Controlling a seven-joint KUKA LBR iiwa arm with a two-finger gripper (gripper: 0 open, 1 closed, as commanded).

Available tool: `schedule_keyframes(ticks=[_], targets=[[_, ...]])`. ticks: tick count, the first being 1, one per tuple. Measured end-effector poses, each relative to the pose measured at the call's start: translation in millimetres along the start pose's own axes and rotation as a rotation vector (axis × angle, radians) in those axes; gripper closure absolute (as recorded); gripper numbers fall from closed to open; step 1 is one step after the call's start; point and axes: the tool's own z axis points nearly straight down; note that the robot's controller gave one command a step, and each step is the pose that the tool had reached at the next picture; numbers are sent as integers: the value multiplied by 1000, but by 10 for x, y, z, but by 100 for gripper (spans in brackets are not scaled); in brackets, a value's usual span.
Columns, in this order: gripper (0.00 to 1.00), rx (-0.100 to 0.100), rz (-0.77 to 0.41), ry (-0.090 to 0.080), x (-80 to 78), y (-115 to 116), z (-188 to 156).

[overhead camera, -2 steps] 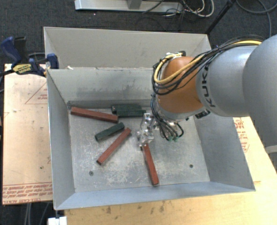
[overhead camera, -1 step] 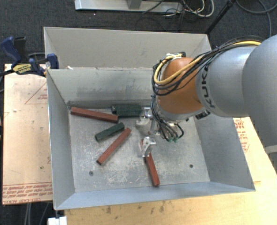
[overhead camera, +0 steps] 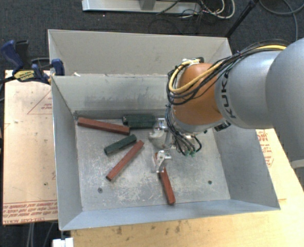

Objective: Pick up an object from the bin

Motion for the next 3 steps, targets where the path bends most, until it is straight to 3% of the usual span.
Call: schedule_keyframes(ticks=[1,2,3], targets=[[100,2,-176,5,-438,800,58],[100,2,-176,5,-438,799,58],[100,0,-237,18,-244,670,-1594]])
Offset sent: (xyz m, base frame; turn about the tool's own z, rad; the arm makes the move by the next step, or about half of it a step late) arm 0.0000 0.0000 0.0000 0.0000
